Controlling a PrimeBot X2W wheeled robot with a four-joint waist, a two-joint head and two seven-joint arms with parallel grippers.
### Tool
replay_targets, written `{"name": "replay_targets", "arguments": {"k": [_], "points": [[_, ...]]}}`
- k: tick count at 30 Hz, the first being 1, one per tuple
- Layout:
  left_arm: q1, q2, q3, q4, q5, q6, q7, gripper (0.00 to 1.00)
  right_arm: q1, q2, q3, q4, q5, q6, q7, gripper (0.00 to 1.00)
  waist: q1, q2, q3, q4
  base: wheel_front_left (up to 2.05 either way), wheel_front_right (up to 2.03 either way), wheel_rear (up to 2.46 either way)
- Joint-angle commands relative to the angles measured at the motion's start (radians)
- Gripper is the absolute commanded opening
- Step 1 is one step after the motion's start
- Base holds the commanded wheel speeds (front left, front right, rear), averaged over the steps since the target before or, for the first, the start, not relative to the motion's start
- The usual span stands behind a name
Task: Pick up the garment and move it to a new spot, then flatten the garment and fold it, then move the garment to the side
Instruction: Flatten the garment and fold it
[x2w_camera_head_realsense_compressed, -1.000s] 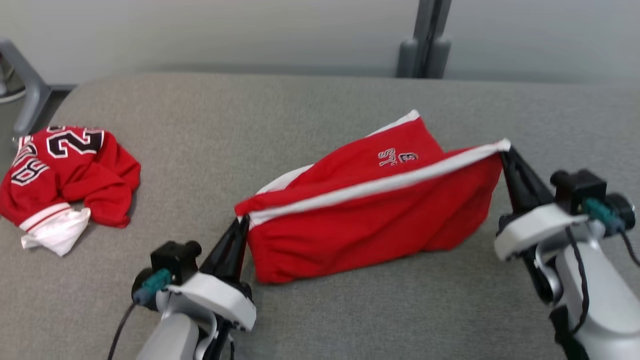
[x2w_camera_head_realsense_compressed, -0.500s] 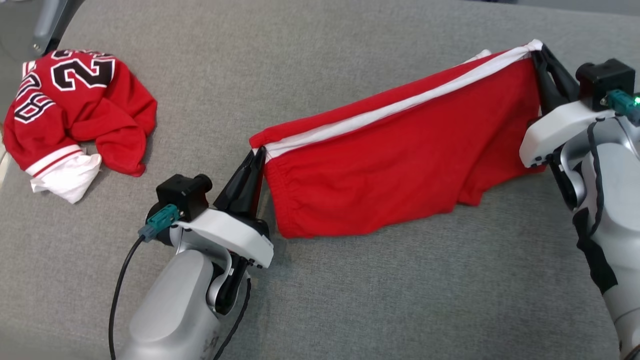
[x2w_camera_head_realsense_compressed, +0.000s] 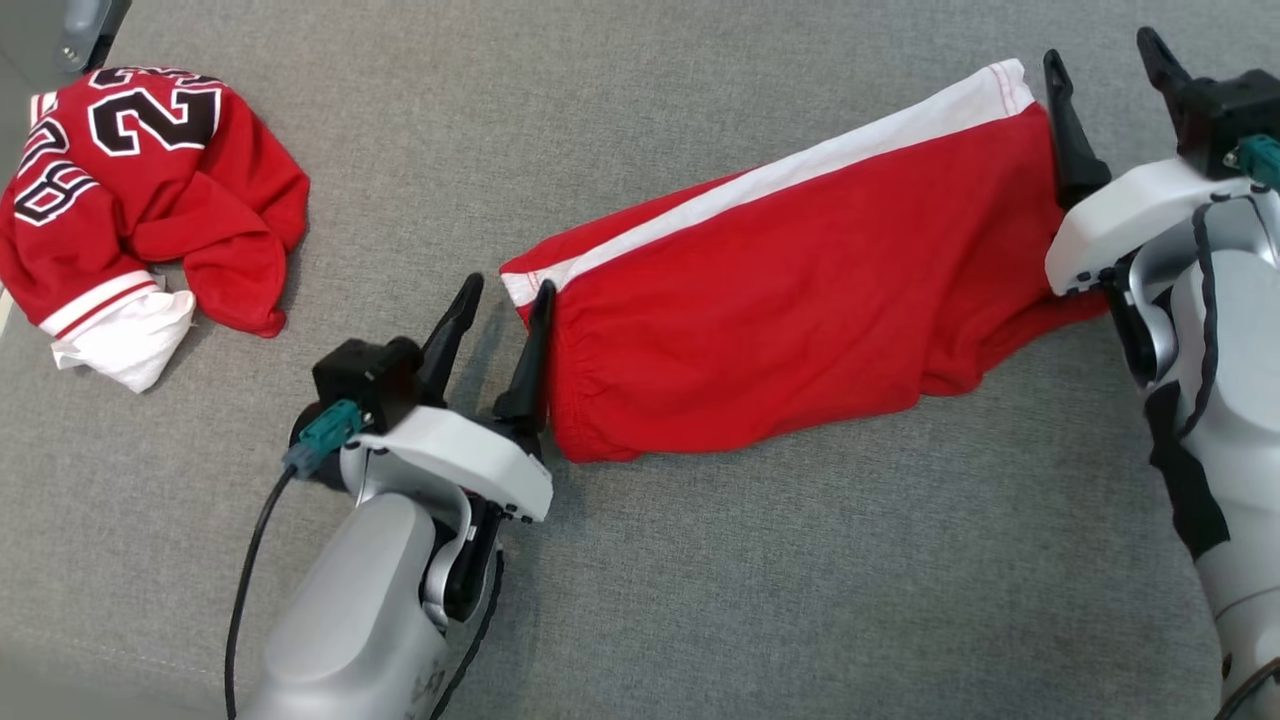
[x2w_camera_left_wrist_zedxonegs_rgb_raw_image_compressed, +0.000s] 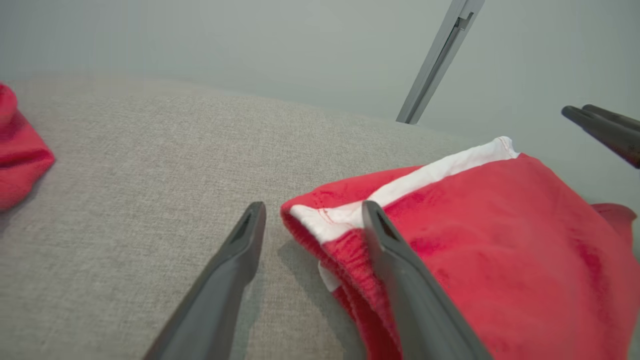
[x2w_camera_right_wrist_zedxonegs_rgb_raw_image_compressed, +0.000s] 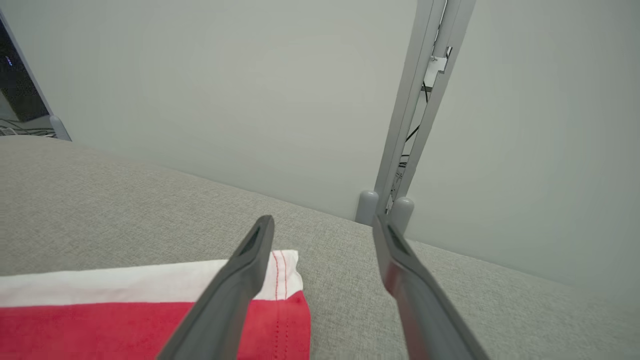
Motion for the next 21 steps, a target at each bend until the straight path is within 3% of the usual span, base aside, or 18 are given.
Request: {"name": "replay_targets", "arguments": {"k": [1,6,16,18,20,21], "points": [[0.025,0.005,0.014,-0.003,0.017,0.012,0.000,1.00,0.034,0.003,-0.002,-0.014,0.026,0.000,0.000,1.00,0.0000,0.0000,-0.009,-0.010,0.00,0.00,0.00],[0.091,0.005,0.052,-0.022,0.063,0.042,0.000,1.00,0.125,0.011,0.024,-0.028,0.113,0.000,0.000,1.00,0.0000,0.0000,-0.039,-0.032,0.00,0.00,0.00],[0.170,0.005,0.083,-0.044,0.134,0.058,0.000,1.00,0.231,0.026,0.098,0.117,0.229,0.000,0.002,1.00,0.0000,0.0000,-0.079,-0.044,0.00,0.00,0.00],[0.176,0.005,0.087,-0.048,0.144,0.060,0.000,1.00,0.233,0.038,0.121,0.161,0.254,0.000,0.017,0.83,0.0000,0.0000,-0.085,-0.042,0.00,0.00,0.00],[0.183,0.005,0.089,-0.048,0.152,0.061,0.000,1.00,0.236,0.047,0.149,0.197,0.277,0.000,0.032,0.40,0.0000,0.0000,-0.091,-0.039,0.00,0.00,0.00],[0.187,0.005,0.090,-0.046,0.154,0.061,0.000,1.00,0.236,0.050,0.160,0.210,0.290,0.000,0.036,0.33,0.0000,0.0000,-0.094,-0.037,0.00,0.00,0.00]]}}
